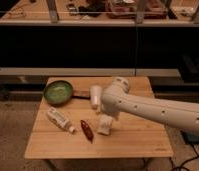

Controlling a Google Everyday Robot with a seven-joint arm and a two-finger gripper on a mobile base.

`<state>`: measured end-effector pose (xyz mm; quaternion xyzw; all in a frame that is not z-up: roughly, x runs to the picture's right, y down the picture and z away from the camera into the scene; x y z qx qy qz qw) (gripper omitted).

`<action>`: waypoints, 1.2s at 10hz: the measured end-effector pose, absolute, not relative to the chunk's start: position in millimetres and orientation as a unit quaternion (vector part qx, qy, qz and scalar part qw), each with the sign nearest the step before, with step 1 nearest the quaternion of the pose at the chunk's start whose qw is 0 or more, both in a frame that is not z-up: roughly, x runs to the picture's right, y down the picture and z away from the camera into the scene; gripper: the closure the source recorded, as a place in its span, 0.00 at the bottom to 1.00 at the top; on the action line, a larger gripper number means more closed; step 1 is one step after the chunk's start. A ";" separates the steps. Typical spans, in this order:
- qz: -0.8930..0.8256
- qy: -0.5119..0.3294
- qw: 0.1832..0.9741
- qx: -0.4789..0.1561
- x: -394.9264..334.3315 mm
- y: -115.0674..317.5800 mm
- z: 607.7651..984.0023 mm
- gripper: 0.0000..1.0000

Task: Place the white sponge in the ceramic bowl

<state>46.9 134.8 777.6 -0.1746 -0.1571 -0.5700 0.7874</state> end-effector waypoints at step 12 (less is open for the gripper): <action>-0.572 -0.184 0.774 -0.201 50.7 165.3 843.7 0.35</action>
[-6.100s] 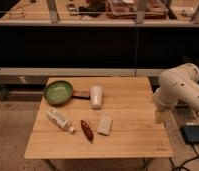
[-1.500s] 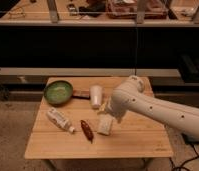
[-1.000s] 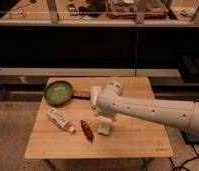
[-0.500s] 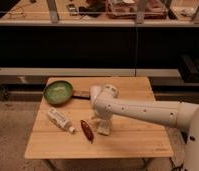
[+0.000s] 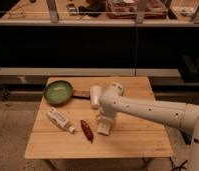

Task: Place the white sponge in the ceramic bowl

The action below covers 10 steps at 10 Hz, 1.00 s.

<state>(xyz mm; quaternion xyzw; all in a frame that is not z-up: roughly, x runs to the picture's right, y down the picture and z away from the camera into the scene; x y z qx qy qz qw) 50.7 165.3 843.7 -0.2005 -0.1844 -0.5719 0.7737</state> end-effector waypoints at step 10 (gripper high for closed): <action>-0.506 -0.254 0.798 -0.206 29.9 179.4 846.7 1.00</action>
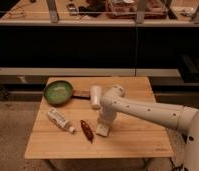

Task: Place the white sponge in the ceramic bowl

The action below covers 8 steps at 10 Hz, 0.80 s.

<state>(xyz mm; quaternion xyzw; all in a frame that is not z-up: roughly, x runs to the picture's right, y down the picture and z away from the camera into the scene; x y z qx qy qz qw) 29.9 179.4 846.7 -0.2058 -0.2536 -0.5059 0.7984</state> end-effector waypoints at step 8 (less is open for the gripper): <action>-0.334 -0.414 0.846 0.032 -48.4 -40.8 765.2 1.00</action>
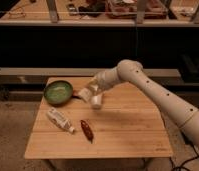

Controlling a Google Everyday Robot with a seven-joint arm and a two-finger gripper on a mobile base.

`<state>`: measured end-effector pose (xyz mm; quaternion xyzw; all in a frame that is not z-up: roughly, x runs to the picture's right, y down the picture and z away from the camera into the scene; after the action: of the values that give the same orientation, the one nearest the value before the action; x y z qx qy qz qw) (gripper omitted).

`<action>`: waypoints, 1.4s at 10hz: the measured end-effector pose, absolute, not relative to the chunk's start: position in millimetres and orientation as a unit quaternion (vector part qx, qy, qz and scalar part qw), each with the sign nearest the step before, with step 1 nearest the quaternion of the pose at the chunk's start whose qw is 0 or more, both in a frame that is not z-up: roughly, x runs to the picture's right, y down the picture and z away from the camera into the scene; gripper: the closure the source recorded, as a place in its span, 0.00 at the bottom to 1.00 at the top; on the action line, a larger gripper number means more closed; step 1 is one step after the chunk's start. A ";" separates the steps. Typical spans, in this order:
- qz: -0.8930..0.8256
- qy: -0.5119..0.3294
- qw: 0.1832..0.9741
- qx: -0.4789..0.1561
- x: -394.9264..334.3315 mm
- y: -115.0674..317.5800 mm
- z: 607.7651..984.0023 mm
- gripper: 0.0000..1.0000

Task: Place the white sponge in the ceramic bowl

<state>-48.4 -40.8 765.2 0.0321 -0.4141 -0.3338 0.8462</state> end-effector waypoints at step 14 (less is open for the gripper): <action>-0.420 -0.317 0.849 -0.036 -255.3 -54.8 897.8 0.73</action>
<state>-255.3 -54.8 897.8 -0.0364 -0.3169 -0.4203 0.8495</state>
